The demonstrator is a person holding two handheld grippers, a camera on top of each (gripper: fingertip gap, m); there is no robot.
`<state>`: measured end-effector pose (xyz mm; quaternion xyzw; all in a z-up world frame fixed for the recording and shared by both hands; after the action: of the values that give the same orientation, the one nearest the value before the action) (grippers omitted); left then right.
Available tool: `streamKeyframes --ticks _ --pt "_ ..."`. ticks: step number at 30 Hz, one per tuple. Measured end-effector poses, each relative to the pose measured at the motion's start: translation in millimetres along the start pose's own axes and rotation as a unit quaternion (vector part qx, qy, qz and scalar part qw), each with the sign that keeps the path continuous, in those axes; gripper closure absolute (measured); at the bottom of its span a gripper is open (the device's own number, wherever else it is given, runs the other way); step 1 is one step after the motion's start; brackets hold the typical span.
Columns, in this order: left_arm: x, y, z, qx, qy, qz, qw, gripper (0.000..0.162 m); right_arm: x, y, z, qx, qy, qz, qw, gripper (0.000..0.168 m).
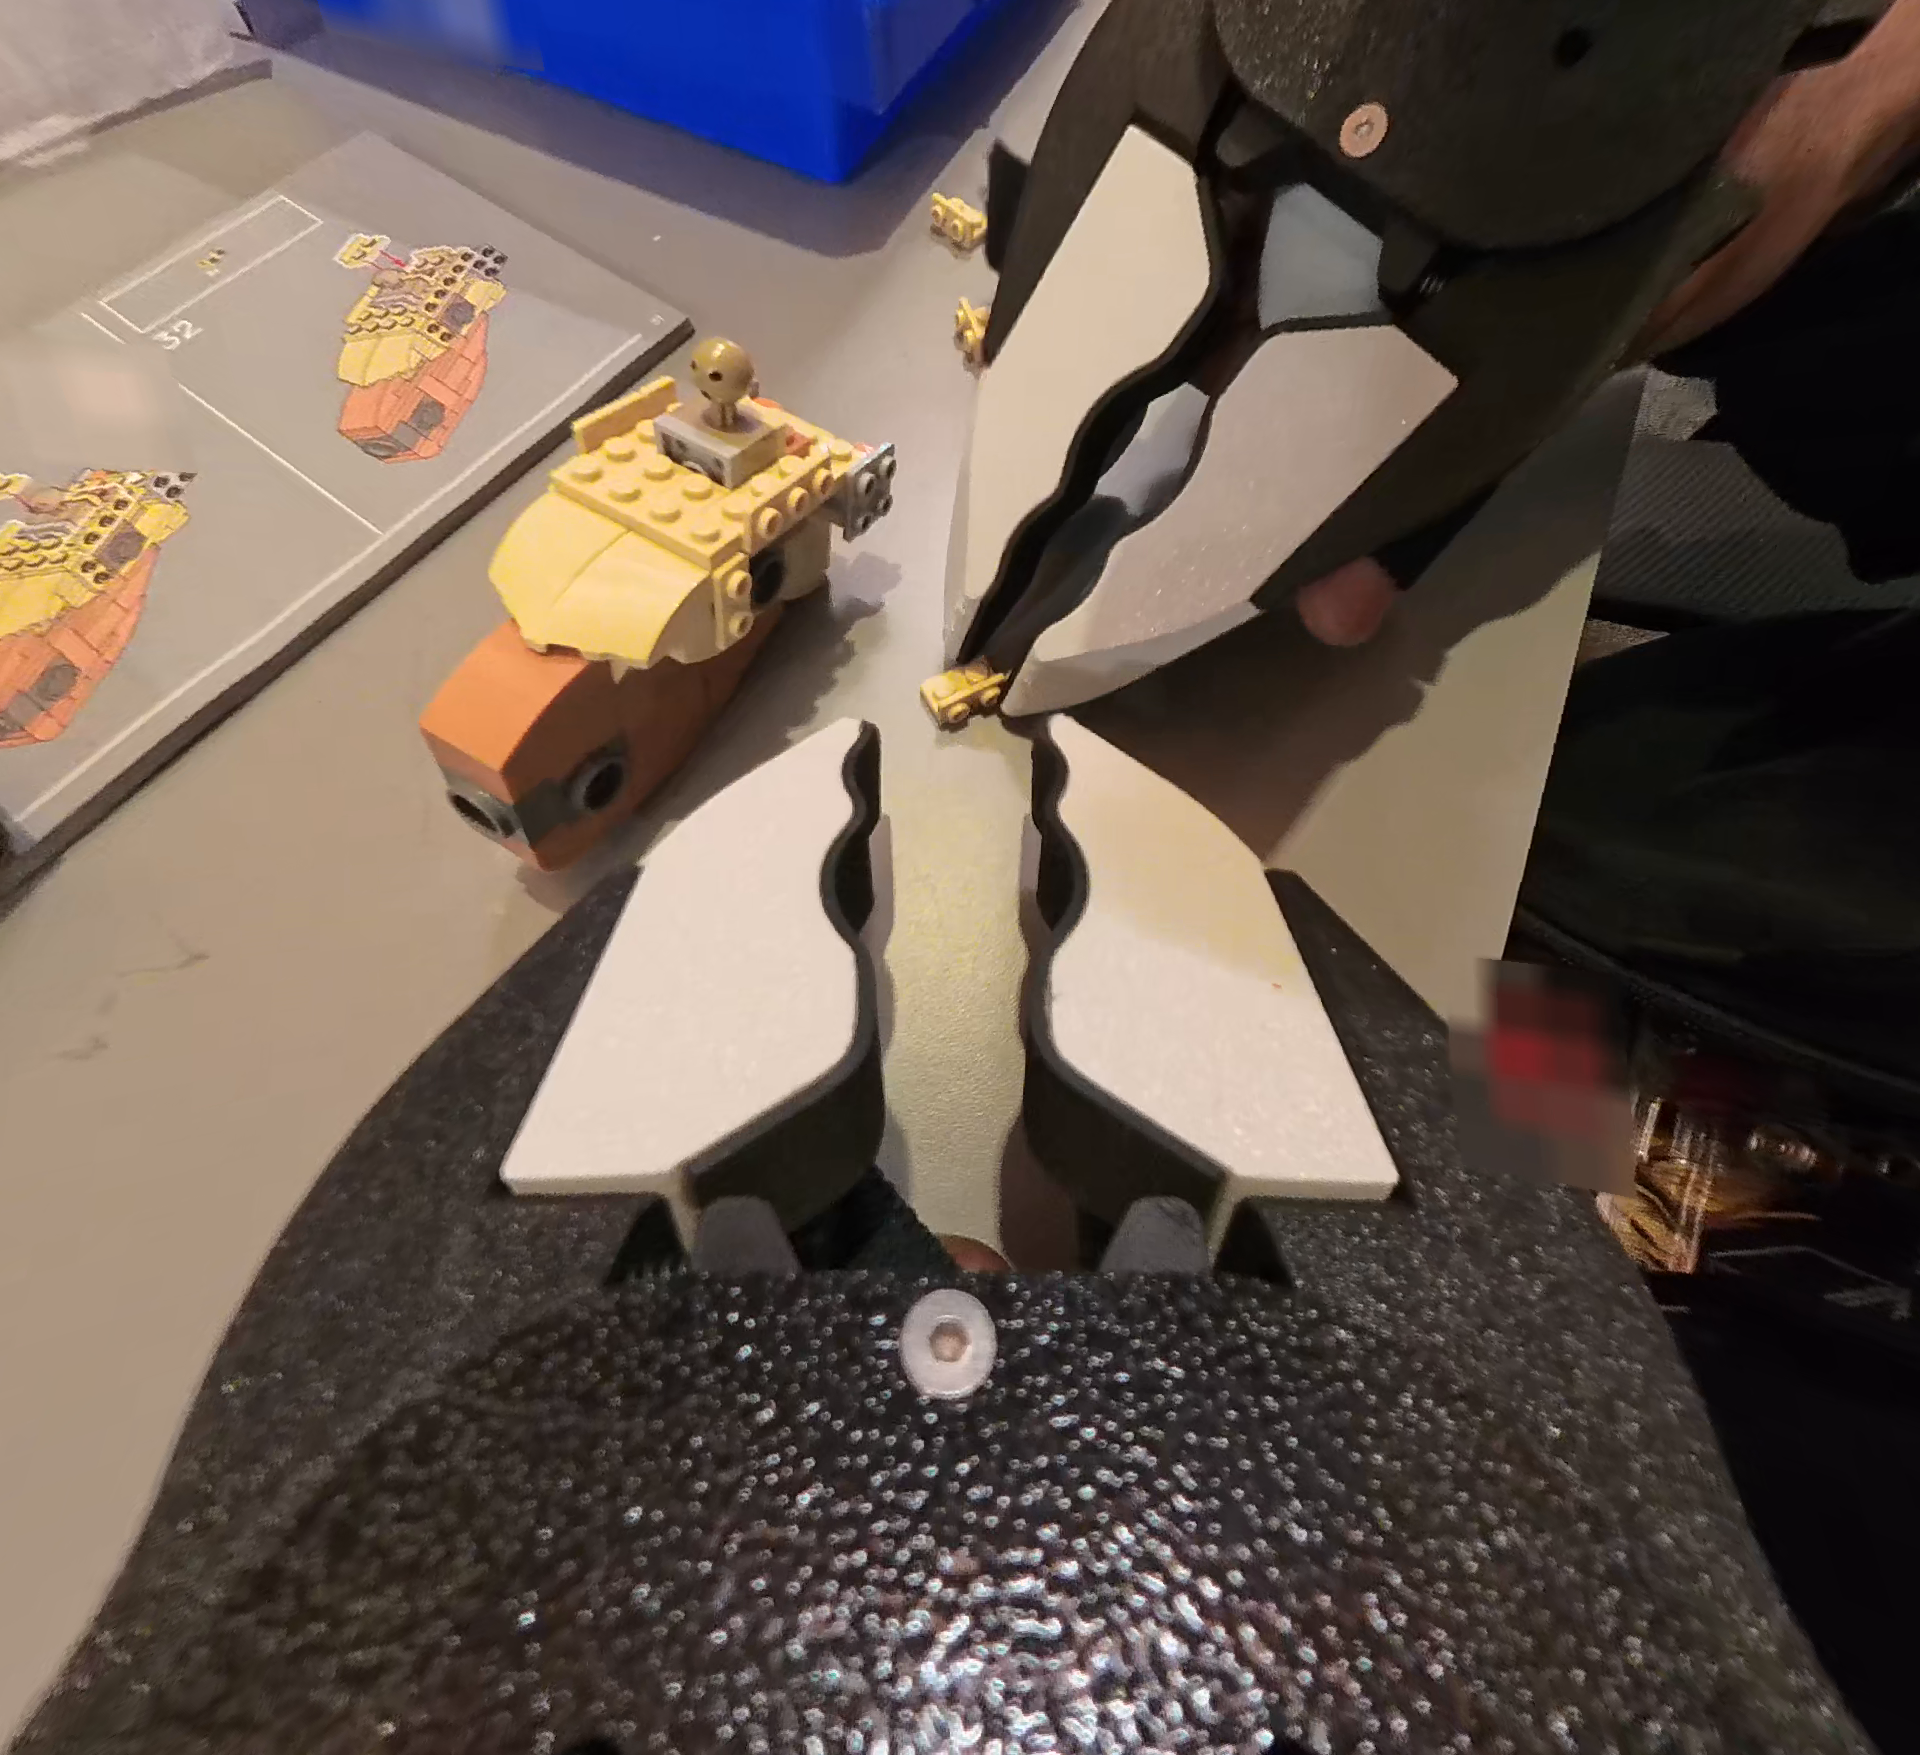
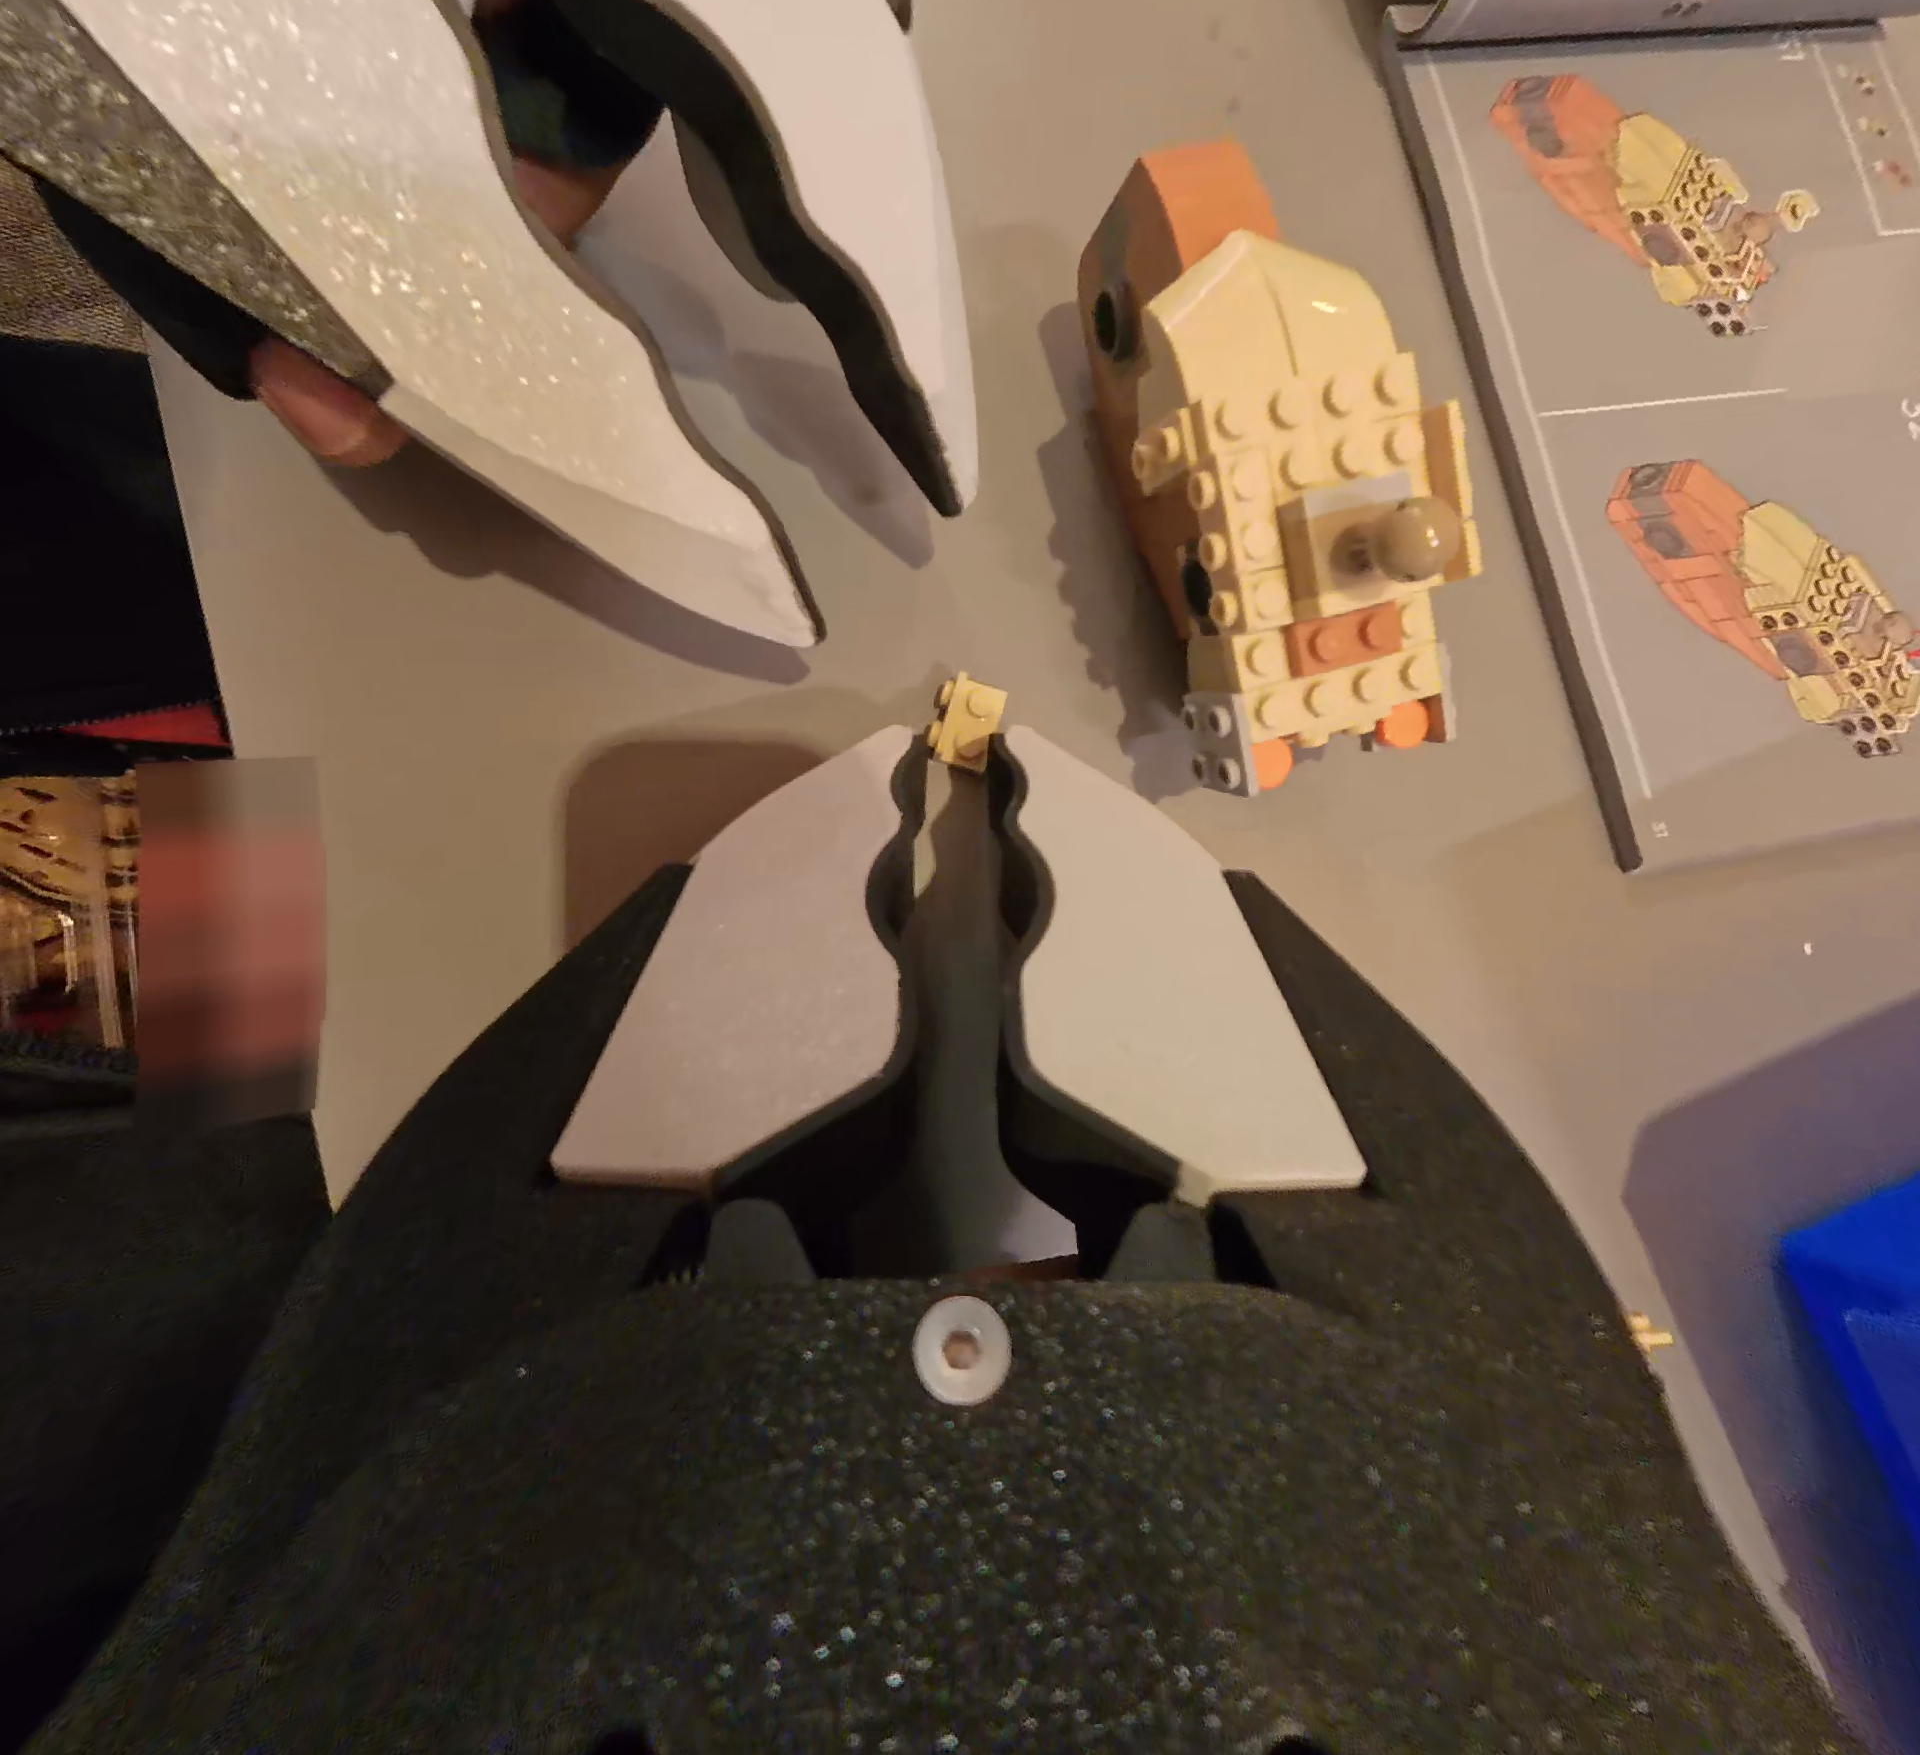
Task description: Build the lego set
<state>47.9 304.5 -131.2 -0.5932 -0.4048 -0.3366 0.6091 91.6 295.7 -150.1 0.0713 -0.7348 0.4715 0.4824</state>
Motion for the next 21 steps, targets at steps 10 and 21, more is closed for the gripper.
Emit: streamKeyframes --ticks 10,21 --pt "6 -8 4 -0.012 -0.043 -0.033 0.998 0.135 17 -13 -3 -0.015 -0.022 -0.083 0.996 0.159" --pt "34 -11 6 -0.095 -0.228 -0.142 0.958 0.136 45 -28 -6 -0.036 -0.06 -0.223 0.972 0.159"
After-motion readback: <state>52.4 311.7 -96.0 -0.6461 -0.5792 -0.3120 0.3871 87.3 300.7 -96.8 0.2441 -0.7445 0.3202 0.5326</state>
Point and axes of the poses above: each gripper's, where its closed fingertips meet, y out along the fingers, x out of its top, z = x × y across the jaws, the point moved 2 cm from there along -y, back along the fingers, and after that the axes turned 8 degrees about -z, right-handed, at the moved point
